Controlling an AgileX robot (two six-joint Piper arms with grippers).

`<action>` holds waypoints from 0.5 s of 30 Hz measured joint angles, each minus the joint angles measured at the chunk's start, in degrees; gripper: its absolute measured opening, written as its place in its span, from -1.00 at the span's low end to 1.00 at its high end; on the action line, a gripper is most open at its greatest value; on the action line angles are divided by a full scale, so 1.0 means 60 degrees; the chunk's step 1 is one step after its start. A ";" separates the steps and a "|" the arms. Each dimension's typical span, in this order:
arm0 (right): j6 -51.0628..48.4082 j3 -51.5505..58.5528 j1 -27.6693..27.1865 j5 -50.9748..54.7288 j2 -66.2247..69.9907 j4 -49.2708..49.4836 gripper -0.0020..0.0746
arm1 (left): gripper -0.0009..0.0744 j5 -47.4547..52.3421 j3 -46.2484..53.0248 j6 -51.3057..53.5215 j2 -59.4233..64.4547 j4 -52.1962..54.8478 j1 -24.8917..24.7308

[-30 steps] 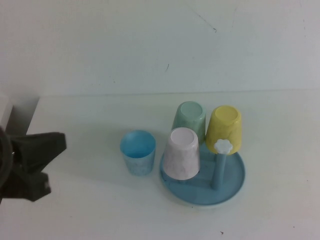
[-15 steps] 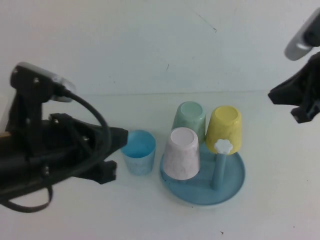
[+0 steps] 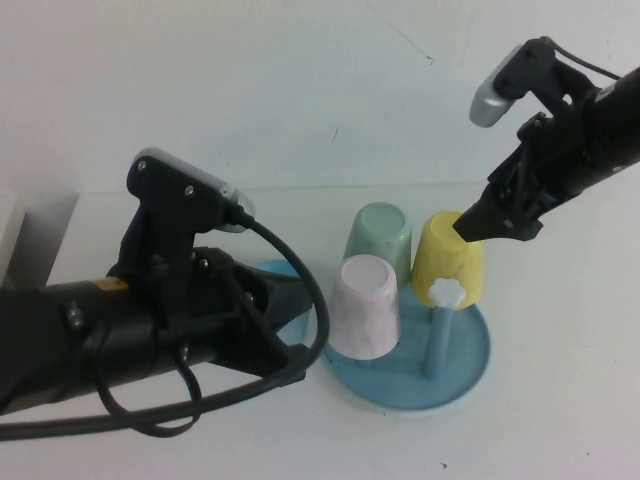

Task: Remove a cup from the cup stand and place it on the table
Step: Pick up the cup from the rack

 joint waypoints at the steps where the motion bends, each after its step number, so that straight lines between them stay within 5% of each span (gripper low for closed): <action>1: 0.0011 -0.0182 0.0000 0.0000 0.0206 0.0070 0.80 | -0.98 -0.0082 0.0000 0.0001 0.0003 -0.0017 0.0000; 15: -0.0020 -0.1509 0.0029 0.0649 0.2263 0.0203 0.82 | -0.98 -0.0352 0.0000 0.0074 0.0082 -0.0365 0.0000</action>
